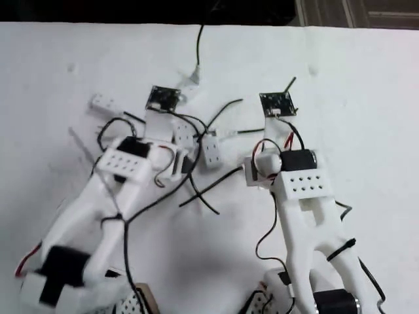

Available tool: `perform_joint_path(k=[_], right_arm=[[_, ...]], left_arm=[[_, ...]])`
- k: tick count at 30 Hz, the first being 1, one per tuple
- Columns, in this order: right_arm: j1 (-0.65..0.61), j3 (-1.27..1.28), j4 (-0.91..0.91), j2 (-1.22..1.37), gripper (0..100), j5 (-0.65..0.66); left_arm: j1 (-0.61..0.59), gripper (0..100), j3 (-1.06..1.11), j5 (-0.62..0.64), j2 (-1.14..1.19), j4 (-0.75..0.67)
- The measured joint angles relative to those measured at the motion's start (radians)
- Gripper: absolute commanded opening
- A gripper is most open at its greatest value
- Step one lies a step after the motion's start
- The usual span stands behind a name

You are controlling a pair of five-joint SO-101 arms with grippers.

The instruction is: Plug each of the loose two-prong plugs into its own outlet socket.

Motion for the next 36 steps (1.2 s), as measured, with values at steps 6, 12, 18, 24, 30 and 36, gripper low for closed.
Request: perform_joint_path(k=[6,12,18,24,30,36], right_arm=[[0.000,0.000,0.000,0.000,1.7,0.000],[0.000,0.000,0.000,0.000,1.7,0.000],[0.000,0.000,0.000,0.000,1.7,0.000],[0.025,0.000,0.000,0.000,1.7,0.000],[0.031,0.000,0.000,0.000,1.7,0.000],[0.028,0.000,0.000,0.000,1.7,0.000]], left_arm=[[0.000,21,-0.135,0.034,0.216,-0.008],[0.005,12,-0.227,0.038,0.345,-0.011],[0.008,2,-0.232,0.038,0.351,-0.002],[0.005,2,-0.261,0.038,0.351,0.114],[0.005,2,-0.377,-0.028,0.351,0.359],[-0.006,2,-0.448,-0.095,0.351,0.528]])
